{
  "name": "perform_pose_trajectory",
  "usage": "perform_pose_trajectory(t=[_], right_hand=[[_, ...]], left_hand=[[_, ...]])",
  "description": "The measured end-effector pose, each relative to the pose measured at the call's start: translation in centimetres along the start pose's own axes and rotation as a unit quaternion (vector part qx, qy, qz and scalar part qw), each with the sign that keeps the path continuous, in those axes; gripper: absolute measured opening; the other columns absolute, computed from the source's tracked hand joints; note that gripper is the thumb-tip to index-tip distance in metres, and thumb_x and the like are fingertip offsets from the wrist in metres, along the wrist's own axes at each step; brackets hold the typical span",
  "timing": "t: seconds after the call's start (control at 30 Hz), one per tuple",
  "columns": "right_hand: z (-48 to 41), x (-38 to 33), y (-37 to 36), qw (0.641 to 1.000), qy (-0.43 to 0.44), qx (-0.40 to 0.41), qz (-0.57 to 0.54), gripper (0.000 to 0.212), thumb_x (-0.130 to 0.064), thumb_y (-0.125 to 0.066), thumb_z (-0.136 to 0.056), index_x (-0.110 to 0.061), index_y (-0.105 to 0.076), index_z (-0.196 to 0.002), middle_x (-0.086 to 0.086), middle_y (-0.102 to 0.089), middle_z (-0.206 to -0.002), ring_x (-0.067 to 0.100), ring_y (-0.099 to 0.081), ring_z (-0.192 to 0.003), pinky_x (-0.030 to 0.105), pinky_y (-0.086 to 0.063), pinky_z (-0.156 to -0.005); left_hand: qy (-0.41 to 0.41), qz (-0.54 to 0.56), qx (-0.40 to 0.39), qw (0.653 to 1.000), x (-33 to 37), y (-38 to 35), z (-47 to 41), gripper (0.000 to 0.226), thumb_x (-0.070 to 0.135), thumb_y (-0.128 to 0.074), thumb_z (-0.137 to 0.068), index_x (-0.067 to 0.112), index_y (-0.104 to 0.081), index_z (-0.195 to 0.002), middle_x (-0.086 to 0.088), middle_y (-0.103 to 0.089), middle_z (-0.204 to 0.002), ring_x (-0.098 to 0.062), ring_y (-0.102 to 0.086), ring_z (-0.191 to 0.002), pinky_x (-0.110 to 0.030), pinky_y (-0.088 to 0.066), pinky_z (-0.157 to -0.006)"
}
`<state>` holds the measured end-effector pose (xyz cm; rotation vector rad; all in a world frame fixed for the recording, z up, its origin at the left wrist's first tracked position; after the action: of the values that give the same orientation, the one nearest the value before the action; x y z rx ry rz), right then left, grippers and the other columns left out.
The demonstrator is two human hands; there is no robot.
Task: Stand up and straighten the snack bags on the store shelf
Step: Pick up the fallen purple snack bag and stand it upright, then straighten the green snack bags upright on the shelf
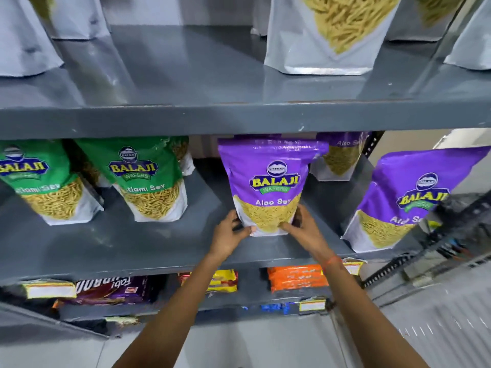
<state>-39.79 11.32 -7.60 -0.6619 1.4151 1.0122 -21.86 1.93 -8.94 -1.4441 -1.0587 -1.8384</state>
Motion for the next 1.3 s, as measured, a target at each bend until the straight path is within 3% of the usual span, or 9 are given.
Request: perform_pose_trajectory(t=[0.27, 0.43, 0.53, 0.63, 0.73, 0.87, 1.07, 1.23, 1.3], right_hand=[[5.6, 1.4, 1.4, 0.999, 0.016, 0.003, -0.039, 0.048, 0.003, -0.069, -0.077, -0.004, -0.047, -0.119, 0.013, -0.061, -0.118, 0.021, -0.058, -0.109, 0.033, -0.047, -0.094], [6.3, 1.1, 1.5, 1.000, 0.012, 0.004, -0.023, 0.045, -0.005, -0.067, -0.080, -0.010, -0.047, -0.120, 0.007, -0.062, -0.119, 0.005, -0.059, -0.103, 0.030, -0.049, -0.093], [6.9, 0.3, 1.0, 1.000, 0.009, 0.021, -0.020, 0.041, -0.014, -0.061, -0.086, -0.017, -0.045, -0.124, 0.008, -0.056, -0.131, 0.002, -0.056, -0.109, 0.033, -0.047, -0.097], [8.5, -1.0, -0.3, 0.979, 0.072, 0.191, 0.009, 0.060, -0.024, -0.050, -0.086, -0.011, -0.028, -0.141, 0.009, -0.033, -0.151, 0.017, -0.032, -0.138, 0.033, -0.026, -0.114], [10.5, -4.0, -3.3, 0.910, 0.247, 0.324, 0.078, 0.055, -0.024, -0.041, -0.088, -0.015, -0.028, -0.141, 0.003, -0.032, -0.148, 0.011, -0.026, -0.139, 0.024, -0.020, -0.116], [11.1, -7.4, -11.2, 0.903, 0.332, 0.257, 0.090, 0.055, -0.013, -0.039, -0.088, -0.022, -0.026, -0.140, -0.006, -0.032, -0.136, 0.003, -0.028, -0.132, 0.015, -0.019, -0.113], [6.2, -7.3, -22.5, 0.964, 0.213, 0.108, 0.118, 0.058, -0.002, -0.053, -0.085, -0.001, -0.031, -0.138, 0.022, -0.038, -0.142, 0.029, -0.031, -0.134, 0.031, -0.019, -0.113], [-1.7, -6.7, -25.1, 0.999, 0.017, -0.001, 0.043, 0.082, 0.003, -0.069, -0.076, 0.004, -0.019, -0.141, 0.019, -0.026, -0.151, 0.029, -0.024, -0.141, 0.033, -0.020, -0.115], [-3.9, -6.5, -25.9, 0.999, -0.001, -0.038, 0.009, 0.069, 0.009, -0.066, -0.075, 0.005, -0.031, -0.134, 0.016, -0.044, -0.135, 0.026, -0.040, -0.128, 0.025, -0.038, -0.105]], left_hand=[[-0.014, -0.021, 0.006, 1.000, -0.3, -2.3, 5.0, 0.029, 0.018, -0.073, -0.076, 0.011, -0.054, -0.097, -0.006, -0.069, -0.095, -0.016, -0.065, -0.093, -0.017, -0.050, -0.076], [-0.014, -0.042, 0.021, 0.999, 0.3, -2.7, 5.9, 0.031, 0.021, -0.074, -0.076, 0.010, -0.054, -0.097, -0.011, -0.070, -0.105, -0.024, -0.064, -0.103, -0.034, -0.052, -0.085], [-0.002, -0.054, 0.026, 0.998, 0.6, -2.7, 6.4, 0.040, 0.025, -0.075, -0.075, 0.009, -0.052, -0.105, -0.012, -0.067, -0.112, -0.026, -0.063, -0.108, -0.032, -0.051, -0.083], [-0.015, -0.048, 0.031, 0.998, 1.1, -2.4, 7.2, 0.076, 0.033, -0.074, -0.074, 0.018, -0.035, -0.137, -0.004, -0.048, -0.142, -0.021, -0.047, -0.129, -0.033, -0.046, -0.098], [-0.092, -0.064, 0.121, 0.986, 2.3, -0.7, 8.4, 0.089, 0.042, -0.066, -0.078, 0.023, -0.012, -0.147, 0.011, -0.017, -0.155, -0.008, -0.023, -0.141, -0.027, -0.027, -0.113], [-0.211, -0.090, 0.229, 0.946, 3.9, 4.3, 8.7, 0.079, 0.052, -0.050, -0.085, 0.026, -0.008, -0.147, 0.020, -0.010, -0.153, 0.009, -0.011, -0.140, -0.007, -0.013, -0.113], [-0.141, -0.039, 0.309, 0.940, -0.1, 14.9, 6.3, 0.089, 0.038, -0.062, -0.083, 0.016, -0.003, -0.147, 0.009, -0.009, -0.154, -0.001, -0.010, -0.140, -0.029, -0.016, -0.120], [-0.046, -0.034, 0.202, 0.978, -4.4, 21.5, 2.3, 0.105, 0.005, -0.077, -0.070, 0.002, -0.004, -0.146, -0.014, -0.009, -0.158, -0.013, -0.014, -0.140, -0.004, -0.017, -0.106], [-0.026, -0.032, 0.124, 0.991, -4.8, 23.5, 0.5, 0.089, -0.003, -0.075, -0.070, -0.002, -0.021, -0.141, -0.020, -0.030, -0.151, -0.023, -0.035, -0.134, -0.023, -0.034, -0.105]])
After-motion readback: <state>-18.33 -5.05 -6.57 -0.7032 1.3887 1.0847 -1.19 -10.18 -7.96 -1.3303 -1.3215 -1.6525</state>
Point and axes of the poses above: each hand's wrist, its own z-axis away from the middle knuckle, its own y-axis out of the back of the hand, x = y × z, the point moved 1 cm from there along -z, towards the middle knuckle
